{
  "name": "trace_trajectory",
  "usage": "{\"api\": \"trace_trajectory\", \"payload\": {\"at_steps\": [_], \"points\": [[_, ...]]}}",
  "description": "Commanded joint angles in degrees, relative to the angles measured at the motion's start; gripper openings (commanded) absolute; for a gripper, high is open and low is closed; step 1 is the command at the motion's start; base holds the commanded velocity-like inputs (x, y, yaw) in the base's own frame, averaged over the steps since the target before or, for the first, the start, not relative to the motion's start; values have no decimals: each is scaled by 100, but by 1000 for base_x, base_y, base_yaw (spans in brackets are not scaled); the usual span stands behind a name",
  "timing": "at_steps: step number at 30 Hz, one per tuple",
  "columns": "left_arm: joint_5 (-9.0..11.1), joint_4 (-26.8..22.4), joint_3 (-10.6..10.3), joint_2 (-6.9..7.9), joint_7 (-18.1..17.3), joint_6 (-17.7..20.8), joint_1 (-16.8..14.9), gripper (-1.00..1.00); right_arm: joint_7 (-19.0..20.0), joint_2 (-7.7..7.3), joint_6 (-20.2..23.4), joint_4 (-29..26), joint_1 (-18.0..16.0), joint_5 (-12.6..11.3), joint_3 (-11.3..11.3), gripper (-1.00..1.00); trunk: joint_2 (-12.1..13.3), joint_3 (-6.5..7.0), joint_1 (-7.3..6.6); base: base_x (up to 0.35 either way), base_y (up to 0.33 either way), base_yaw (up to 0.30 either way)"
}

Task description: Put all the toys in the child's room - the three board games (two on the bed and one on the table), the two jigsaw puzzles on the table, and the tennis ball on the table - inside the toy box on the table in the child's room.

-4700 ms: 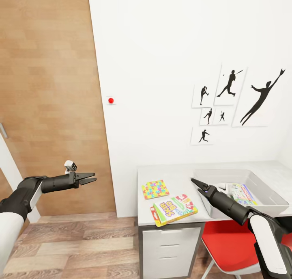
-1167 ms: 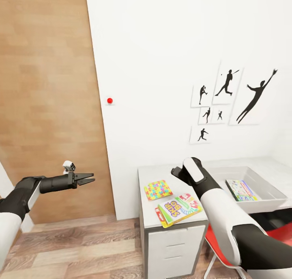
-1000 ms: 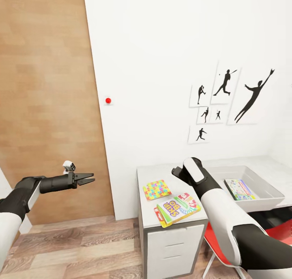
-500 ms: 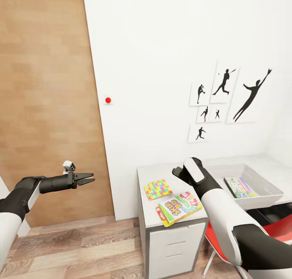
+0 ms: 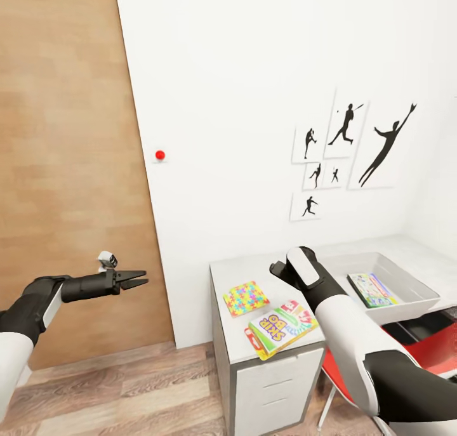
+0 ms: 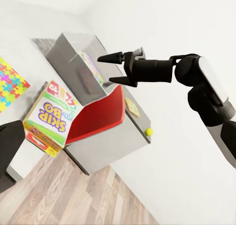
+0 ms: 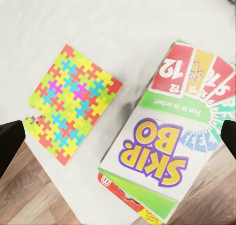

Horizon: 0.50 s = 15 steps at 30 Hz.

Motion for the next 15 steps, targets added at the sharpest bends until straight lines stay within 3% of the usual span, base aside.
{"api": "trace_trajectory", "payload": {"at_steps": [1, 9, 15], "points": [[1, -2, -1, 2, -22, 61, -2, 100, -45, -4, 8, -4, -4, -42, 21, 100, -9, -15, 3, 33, 12, -150], [1, -2, -1, 3, -23, 61, -2, 100, -49, -9, -84, -3, -4, 57, 30, 100, -9, -77, 3, 12, 4, -152], [1, -2, 0, 3, -23, 61, -2, 100, -23, 6, -391, 6, 8, 500, 26, 100, -9, -100, 3, 1, 0, -74]]}}
